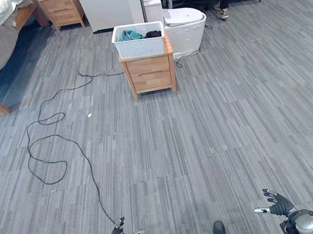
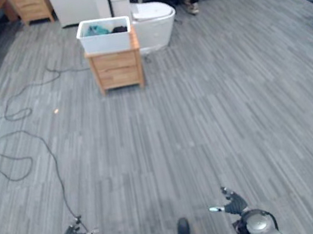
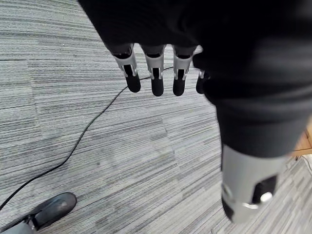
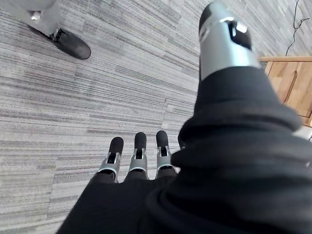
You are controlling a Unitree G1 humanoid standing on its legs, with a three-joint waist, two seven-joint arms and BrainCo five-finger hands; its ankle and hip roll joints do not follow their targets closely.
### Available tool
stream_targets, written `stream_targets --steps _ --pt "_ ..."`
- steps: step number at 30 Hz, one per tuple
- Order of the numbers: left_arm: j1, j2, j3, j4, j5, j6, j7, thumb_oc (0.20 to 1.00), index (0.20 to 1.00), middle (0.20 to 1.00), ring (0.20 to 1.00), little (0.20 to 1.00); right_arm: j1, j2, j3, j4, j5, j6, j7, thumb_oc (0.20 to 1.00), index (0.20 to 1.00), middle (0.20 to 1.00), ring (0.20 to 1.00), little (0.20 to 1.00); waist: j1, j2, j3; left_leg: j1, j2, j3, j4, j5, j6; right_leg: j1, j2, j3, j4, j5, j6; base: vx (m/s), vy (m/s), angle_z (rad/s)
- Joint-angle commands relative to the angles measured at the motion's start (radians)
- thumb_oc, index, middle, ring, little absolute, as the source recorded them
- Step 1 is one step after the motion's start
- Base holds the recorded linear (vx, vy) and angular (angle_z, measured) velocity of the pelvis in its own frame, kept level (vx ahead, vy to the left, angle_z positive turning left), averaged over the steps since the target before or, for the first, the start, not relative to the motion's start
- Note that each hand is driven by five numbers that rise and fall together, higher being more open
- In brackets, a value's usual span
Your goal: Grab the laundry basket,head to the washer,open it,put in the laundry and shut it.
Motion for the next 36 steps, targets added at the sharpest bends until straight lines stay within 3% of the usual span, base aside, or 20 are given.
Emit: stream_targets --steps 1,11,14,17,18,19,23,27,31,32,33,34,35,36 --pt "-0.043 0.015 0.022 0.006 -0.027 -0.036 0.020 1.000 1.000 1.000 1.000 1.000 -0.054 0.024 0.000 0.019 0.034 -0.023 -0.011 1.000 1.000 1.000 1.000 1.000 -0.012 -0.054 -0.012 -0.037 -0.042 0.012 0.053 -0.067 0.011 0.086 -0.064 0.020 0.058 -0.185 0.079 0.03 0.042 -0.03" --pt "-0.054 0.025 0.033 -0.022 -0.065 -0.040 0.040 1.000 1.000 1.000 1.000 1.000 -0.079 0.046 -0.004 0.048 0.071 -0.021 -0.017 1.000 1.000 1.000 1.000 1.000 0.008 -0.074 0.011 -0.103 -0.066 0.003 0.176 -0.140 0.044 0.044 -0.096 0.043 0.128 -0.183 0.105 0.05 0.081 -0.14" --pt "-0.054 0.034 0.032 -0.032 -0.062 -0.038 0.039 1.000 1.000 1.000 1.000 1.000 -0.090 0.053 0.000 0.044 0.073 -0.020 -0.018 1.000 1.000 1.000 1.000 1.000 0.012 -0.077 0.020 -0.113 -0.077 -0.003 0.198 -0.163 0.058 0.012 -0.106 0.051 0.190 -0.170 0.125 0.07 0.118 -0.11" --pt "-0.062 0.047 0.027 -0.038 -0.063 -0.034 0.038 1.000 1.000 1.000 1.000 1.000 -0.094 0.054 0.002 0.015 0.080 -0.022 -0.015 1.000 1.000 1.000 1.000 1.000 0.004 -0.072 0.043 -0.110 -0.082 -0.018 0.216 -0.179 0.071 -0.054 -0.105 0.065 0.334 -0.141 0.142 0.07 0.105 -0.10" --pt "-0.062 0.047 0.027 -0.038 -0.063 -0.034 0.038 1.000 1.000 1.000 1.000 1.000 -0.094 0.054 0.002 0.015 0.080 -0.022 -0.015 1.000 1.000 1.000 1.000 1.000 0.004 -0.073 0.043 -0.110 -0.083 -0.018 0.217 -0.180 0.071 -0.055 -0.106 0.066 0.336 -0.143 0.142 0.20 0.100 0.07" --pt "-0.063 0.044 0.016 -0.052 -0.052 -0.034 0.035 1.000 1.000 1.000 1.000 1.000 -0.089 0.050 0.012 -0.019 0.078 -0.024 -0.015 1.000 1.000 1.000 1.000 1.000 -0.011 -0.061 0.059 -0.078 -0.089 -0.031 0.215 -0.193 0.074 -0.118 -0.076 0.088 0.390 -0.146 0.129 0.23 0.066 0.18" --pt "-0.060 0.040 0.009 -0.051 -0.055 -0.034 0.031 1.000 1.000 1.000 1.000 1.000 -0.089 0.040 0.018 -0.039 0.077 -0.027 -0.013 1.000 1.000 1.000 1.000 1.000 -0.025 -0.049 0.072 -0.030 -0.092 -0.034 0.183 -0.202 0.068 -0.163 -0.084 0.032 0.317 -0.130 0.115 0.21 0.006 0.12" --pt "-0.080 0.022 -0.005 -0.036 -0.062 -0.034 0.029 1.000 1.000 1.000 1.000 1.000 -0.082 0.030 0.019 -0.061 0.070 -0.029 -0.018 1.000 1.000 1.000 1.000 1.000 -0.053 -0.040 0.090 0.055 -0.105 -0.055 0.150 -0.234 0.047 -0.226 -0.094 -0.059 0.157 -0.091 0.124 0.28 -0.062 0.30" --pt "-0.071 0.012 -0.016 -0.050 -0.058 -0.036 0.021 1.000 1.000 1.000 1.000 1.000 -0.055 0.021 0.013 -0.075 0.065 -0.025 -0.015 1.000 1.000 1.000 1.000 1.000 -0.063 -0.039 0.076 0.094 -0.114 -0.085 0.159 -0.264 0.035 -0.212 -0.094 -0.051 0.145 -0.087 0.113 0.32 -0.133 0.41" --pt "-0.062 -0.001 -0.023 -0.041 -0.061 -0.035 0.019 1.000 1.000 1.000 1.000 1.000 -0.044 0.014 0.010 -0.073 0.061 -0.025 -0.013 1.000 1.000 1.000 1.000 1.000 -0.070 -0.020 0.058 0.113 -0.093 -0.101 0.192 -0.239 0.008 -0.196 -0.061 -0.029 0.173 -0.097 0.086 0.47 -0.218 0.72" --pt "-0.062 -0.001 -0.023 -0.041 -0.061 -0.035 0.019 1.000 1.000 1.000 1.000 1.000 -0.044 0.014 0.010 -0.073 0.061 -0.025 -0.013 1.000 1.000 1.000 1.000 1.000 -0.071 -0.023 0.056 0.110 -0.095 -0.102 0.191 -0.236 0.009 -0.199 -0.064 -0.028 0.172 -0.095 0.086 0.52 -0.301 0.64" --pt "-0.050 -0.008 -0.030 -0.032 -0.065 -0.034 0.011 1.000 1.000 1.000 1.000 1.000 -0.026 0.011 0.006 -0.073 0.066 -0.030 -0.009 1.000 1.000 1.000 1.000 1.000 -0.078 -0.008 0.037 0.111 -0.064 -0.106 0.233 -0.179 -0.035 -0.183 -0.044 -0.031 0.186 -0.110 0.062 0.24 -0.161 0.66" --pt "-0.049 -0.008 -0.030 -0.032 -0.065 -0.034 0.011 1.000 1.000 1.000 1.000 1.000 -0.025 0.011 0.006 -0.074 0.066 -0.030 -0.009 1.000 1.000 1.000 1.000 1.000 -0.080 -0.008 0.035 0.110 -0.063 -0.108 0.233 -0.179 -0.036 -0.184 -0.044 -0.033 0.186 -0.110 0.061 0.49 -0.306 0.61" --pt "-0.042 -0.010 -0.042 -0.035 -0.061 -0.033 0.001 1.000 1.000 1.000 1.000 1.000 -0.016 0.000 0.006 -0.080 0.073 -0.032 -0.008 1.000 1.000 1.000 1.000 1.000 -0.082 0.006 0.023 0.090 -0.035 -0.118 0.334 -0.109 -0.069 -0.144 -0.005 -0.021 0.185 -0.143 0.027 0.33 -0.215 0.27"
